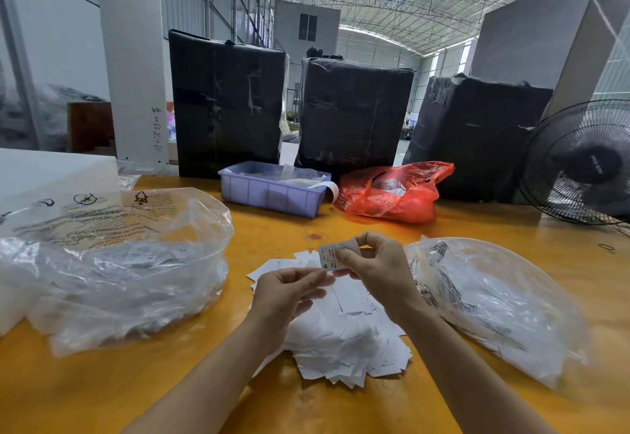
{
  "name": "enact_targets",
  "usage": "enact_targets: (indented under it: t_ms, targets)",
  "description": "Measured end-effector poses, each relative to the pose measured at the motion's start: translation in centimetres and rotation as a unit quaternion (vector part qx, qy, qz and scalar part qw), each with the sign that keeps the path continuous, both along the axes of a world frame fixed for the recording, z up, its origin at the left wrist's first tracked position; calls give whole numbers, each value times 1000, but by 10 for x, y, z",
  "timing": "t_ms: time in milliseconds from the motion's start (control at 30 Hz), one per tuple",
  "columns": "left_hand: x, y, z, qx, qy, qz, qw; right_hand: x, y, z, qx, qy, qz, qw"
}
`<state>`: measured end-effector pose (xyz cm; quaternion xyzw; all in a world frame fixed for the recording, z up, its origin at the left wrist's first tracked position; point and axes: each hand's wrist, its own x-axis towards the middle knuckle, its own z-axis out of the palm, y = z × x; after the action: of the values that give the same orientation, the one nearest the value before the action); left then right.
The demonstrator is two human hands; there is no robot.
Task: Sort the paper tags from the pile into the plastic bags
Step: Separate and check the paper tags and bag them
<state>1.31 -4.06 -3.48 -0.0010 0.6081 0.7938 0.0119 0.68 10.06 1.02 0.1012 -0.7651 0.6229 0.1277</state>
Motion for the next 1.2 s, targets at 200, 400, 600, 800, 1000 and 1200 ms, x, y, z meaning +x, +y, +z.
enact_targets:
  t_ms: [200,400,600,800,1000,1200]
  targets:
    - [-3,-2,0,33,-14,-4,999,-1,1,-1,18,15,-7,1000]
    - [-4,-3,-1,50,-20,-7,999,-1,1,-2,30,33,-2,999]
    - [-5,-4,-3,62,-21,-16,998,-3,1,-3,46,48,0,998]
    - [-4,-4,-2,52,-17,-19,998,-3,0,-4,73,63,-14,995]
    - [-3,-3,-1,42,-17,-14,999,-2,2,-2,41,67,-29,996]
    - [-4,-3,0,51,-20,-7,999,-1,0,-3,54,62,-7,997]
